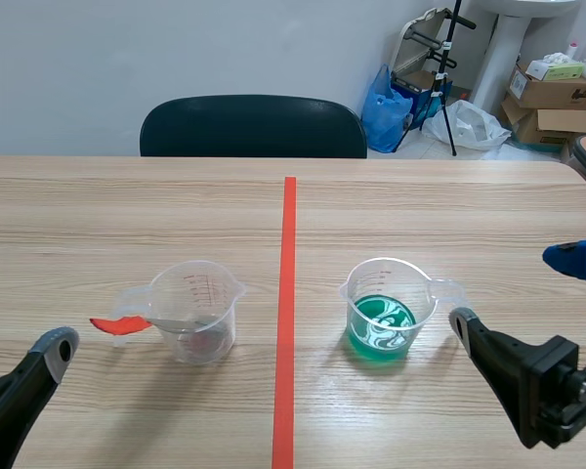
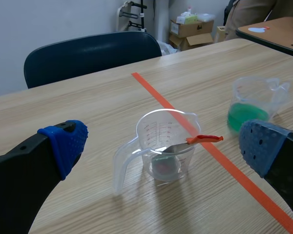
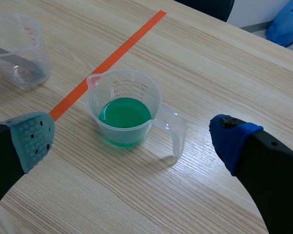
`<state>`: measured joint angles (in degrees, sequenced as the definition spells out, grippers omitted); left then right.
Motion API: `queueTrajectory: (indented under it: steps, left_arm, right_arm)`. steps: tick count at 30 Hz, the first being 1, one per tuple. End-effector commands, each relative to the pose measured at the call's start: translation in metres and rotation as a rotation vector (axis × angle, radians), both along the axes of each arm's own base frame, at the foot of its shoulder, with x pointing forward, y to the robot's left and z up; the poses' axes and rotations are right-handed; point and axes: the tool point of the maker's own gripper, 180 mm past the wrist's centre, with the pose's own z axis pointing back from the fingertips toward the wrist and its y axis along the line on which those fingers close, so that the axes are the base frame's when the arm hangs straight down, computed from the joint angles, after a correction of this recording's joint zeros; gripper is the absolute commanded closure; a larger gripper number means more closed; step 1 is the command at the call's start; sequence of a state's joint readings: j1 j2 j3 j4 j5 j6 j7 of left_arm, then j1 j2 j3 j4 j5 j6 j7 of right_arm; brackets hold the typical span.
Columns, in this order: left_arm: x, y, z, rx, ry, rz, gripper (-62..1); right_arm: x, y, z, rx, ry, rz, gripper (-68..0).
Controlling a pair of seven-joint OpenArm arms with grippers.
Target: Do the redox reaction experiment
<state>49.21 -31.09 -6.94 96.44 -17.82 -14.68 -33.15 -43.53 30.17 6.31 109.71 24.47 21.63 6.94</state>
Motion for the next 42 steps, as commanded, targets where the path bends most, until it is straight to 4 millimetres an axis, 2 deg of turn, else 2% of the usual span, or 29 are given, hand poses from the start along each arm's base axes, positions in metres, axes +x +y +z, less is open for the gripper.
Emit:
queueTrajectory:
  steps: [1, 11, 15, 20, 27, 30, 34, 36, 42]
  left_arm:
    - [0.002, -0.004, 0.01, -0.023, -0.029, -0.001, -62.3]
    - [0.001, -0.003, 0.01, -0.023, -0.028, 0.001, -62.3]
    - [-0.006, 0.0, 0.005, -0.012, -0.009, 0.023, -62.3]
    - [-0.028, 0.018, -0.004, 0.041, 0.032, 0.101, -62.3]
    - [-0.073, 0.05, -0.022, 0.15, 0.177, 0.165, -62.3]
    - [-0.089, 0.064, -0.021, 0.232, 0.176, 0.184, -62.3]
    - [-0.092, 0.073, -0.016, 0.287, 0.124, 0.191, -62.3]
    - [-0.101, 0.082, -0.026, 0.345, 0.159, 0.2, -62.3]
    - [-0.117, 0.085, -0.033, 0.37, 0.157, 0.192, -62.3]
  right_arm:
    - [0.005, 0.0, 0.01, 0.0, -0.037, 0.004, -67.9]
    - [0.005, 0.0, 0.01, 0.001, -0.037, 0.005, -67.9]
    - [0.004, 0.002, 0.01, 0.003, -0.034, 0.012, -67.9]
    - [0.004, 0.002, 0.009, 0.001, -0.031, 0.012, -67.9]
    - [0.005, 0.002, 0.012, -0.003, -0.052, 0.019, -67.9]
    - [0.007, 0.006, 0.014, -0.025, -0.065, 0.049, -67.9]
    - [0.012, 0.017, 0.02, -0.025, -0.1, 0.102, -67.9]
    - [0.016, 0.028, 0.022, -0.057, -0.131, 0.145, -67.9]
    - [0.018, 0.065, 0.018, -0.125, -0.212, 0.304, -67.9]
